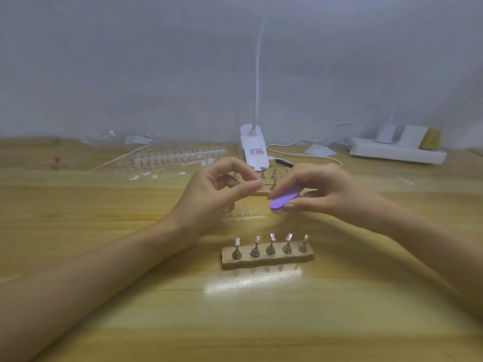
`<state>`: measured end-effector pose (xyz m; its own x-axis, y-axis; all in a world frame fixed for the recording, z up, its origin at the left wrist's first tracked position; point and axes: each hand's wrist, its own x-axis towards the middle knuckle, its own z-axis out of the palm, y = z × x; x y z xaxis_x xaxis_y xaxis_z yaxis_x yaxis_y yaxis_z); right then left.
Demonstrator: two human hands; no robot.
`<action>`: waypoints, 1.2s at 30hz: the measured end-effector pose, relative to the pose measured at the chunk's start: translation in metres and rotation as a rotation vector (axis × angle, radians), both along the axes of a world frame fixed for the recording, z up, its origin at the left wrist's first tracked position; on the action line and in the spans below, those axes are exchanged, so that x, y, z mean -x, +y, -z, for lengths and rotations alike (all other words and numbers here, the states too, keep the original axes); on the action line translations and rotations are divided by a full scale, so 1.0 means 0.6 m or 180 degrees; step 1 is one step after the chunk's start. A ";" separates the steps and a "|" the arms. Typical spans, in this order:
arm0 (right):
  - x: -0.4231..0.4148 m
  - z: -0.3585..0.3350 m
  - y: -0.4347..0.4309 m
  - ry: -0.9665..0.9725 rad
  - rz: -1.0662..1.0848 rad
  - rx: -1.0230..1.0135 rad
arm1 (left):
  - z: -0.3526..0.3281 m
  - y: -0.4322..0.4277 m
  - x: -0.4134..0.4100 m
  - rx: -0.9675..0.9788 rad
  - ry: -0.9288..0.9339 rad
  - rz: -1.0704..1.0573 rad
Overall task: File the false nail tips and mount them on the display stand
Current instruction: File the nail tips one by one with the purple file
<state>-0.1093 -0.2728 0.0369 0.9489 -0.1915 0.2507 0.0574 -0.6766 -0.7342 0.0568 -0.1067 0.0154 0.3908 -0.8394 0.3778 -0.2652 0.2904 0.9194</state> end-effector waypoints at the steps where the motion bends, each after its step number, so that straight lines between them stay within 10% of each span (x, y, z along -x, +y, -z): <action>1: -0.006 0.010 0.009 -0.0073 -0.0018 -0.0331 | 0.000 -0.004 0.001 0.0009 -0.0058 -0.0021; 7: -0.018 0.046 0.029 -0.0696 0.0402 -0.2464 | 0.011 -0.008 -0.004 -0.0072 -0.0348 -0.0196; 36: -0.021 0.049 0.037 -0.0782 0.0570 -0.2370 | 0.011 -0.007 0.000 0.0107 -0.1205 -0.0315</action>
